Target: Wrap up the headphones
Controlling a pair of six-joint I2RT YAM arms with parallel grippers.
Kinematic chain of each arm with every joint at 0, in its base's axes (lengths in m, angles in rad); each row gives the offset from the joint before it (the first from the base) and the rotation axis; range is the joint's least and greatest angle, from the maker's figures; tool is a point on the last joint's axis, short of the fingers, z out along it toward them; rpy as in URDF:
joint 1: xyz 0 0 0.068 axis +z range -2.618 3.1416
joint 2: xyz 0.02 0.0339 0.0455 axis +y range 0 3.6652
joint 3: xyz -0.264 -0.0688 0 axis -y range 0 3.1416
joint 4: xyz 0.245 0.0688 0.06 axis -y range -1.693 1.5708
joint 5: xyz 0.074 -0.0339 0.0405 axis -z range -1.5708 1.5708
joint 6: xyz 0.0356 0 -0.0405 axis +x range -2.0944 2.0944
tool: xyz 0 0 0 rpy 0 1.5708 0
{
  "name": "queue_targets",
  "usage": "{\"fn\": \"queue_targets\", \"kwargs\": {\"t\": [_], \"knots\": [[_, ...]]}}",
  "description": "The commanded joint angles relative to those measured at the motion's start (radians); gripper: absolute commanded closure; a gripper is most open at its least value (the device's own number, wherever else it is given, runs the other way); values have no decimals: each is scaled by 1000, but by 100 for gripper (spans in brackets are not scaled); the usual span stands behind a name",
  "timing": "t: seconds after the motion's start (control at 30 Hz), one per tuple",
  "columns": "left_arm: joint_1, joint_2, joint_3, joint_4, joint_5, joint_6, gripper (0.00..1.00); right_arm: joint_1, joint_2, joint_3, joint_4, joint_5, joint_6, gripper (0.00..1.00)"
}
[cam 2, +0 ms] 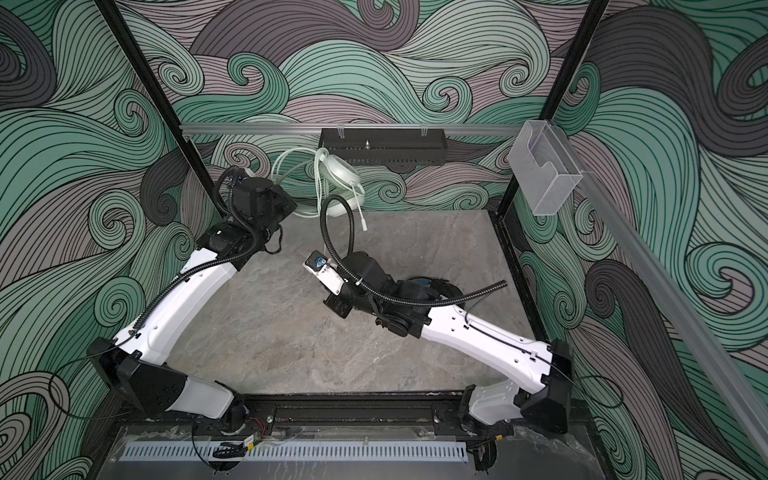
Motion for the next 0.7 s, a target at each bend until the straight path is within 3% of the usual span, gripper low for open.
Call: {"fn": "queue_targets", "kwargs": {"t": [0.0, 0.3, 0.47, 0.67], "knots": [[-27, 10, 18, 133, -189, 155, 100, 25, 57, 169, -182, -51, 1, 100], [-119, -111, -202, 243, -291, 497, 100, 3, 180, 530, -426, -72, 25, 100], [-120, -187, -304, 253, -257, 606, 100, -7, 221, 698, -570, -75, -14, 100], [-123, -245, -334, 193, -150, 688, 100, 15, 214, 756, -651, 53, -170, 100]]}}
